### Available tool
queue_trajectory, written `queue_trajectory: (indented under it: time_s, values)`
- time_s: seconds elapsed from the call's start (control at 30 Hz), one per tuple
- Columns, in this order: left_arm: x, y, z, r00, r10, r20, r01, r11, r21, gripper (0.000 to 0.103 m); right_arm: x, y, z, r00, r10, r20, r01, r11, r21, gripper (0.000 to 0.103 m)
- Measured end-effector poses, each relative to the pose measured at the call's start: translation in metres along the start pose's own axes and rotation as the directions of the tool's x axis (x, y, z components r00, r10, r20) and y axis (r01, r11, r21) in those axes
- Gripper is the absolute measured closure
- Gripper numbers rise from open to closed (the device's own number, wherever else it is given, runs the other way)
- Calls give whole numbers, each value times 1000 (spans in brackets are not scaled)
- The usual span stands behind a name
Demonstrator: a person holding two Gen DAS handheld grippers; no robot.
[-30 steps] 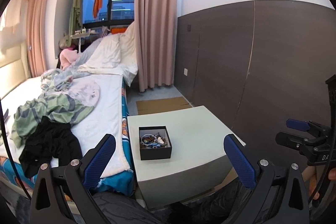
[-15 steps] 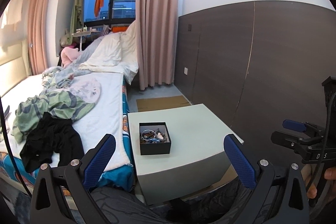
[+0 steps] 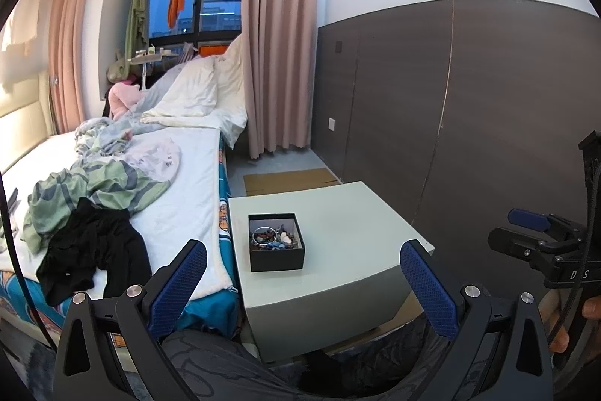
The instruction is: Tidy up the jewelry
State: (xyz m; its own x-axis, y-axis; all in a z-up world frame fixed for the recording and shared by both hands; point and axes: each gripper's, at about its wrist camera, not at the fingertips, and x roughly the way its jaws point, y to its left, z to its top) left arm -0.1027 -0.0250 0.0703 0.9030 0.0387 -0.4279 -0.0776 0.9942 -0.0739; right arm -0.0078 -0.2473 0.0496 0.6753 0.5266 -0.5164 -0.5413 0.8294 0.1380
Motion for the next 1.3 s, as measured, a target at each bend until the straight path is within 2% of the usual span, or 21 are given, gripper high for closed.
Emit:
queue_trajectory:
  time_s: [0.53,1.3]
  values:
    - [-17,0,-3,1000,13,23,-13,1000,18,0,-5,9,-2,1000,9,9,-9,1000,-24,0]
    - [-21,4,-4,1000,14,21,-14,1000,5,1,-12,14,-3,1000,14,7,-14,999,-34,0]
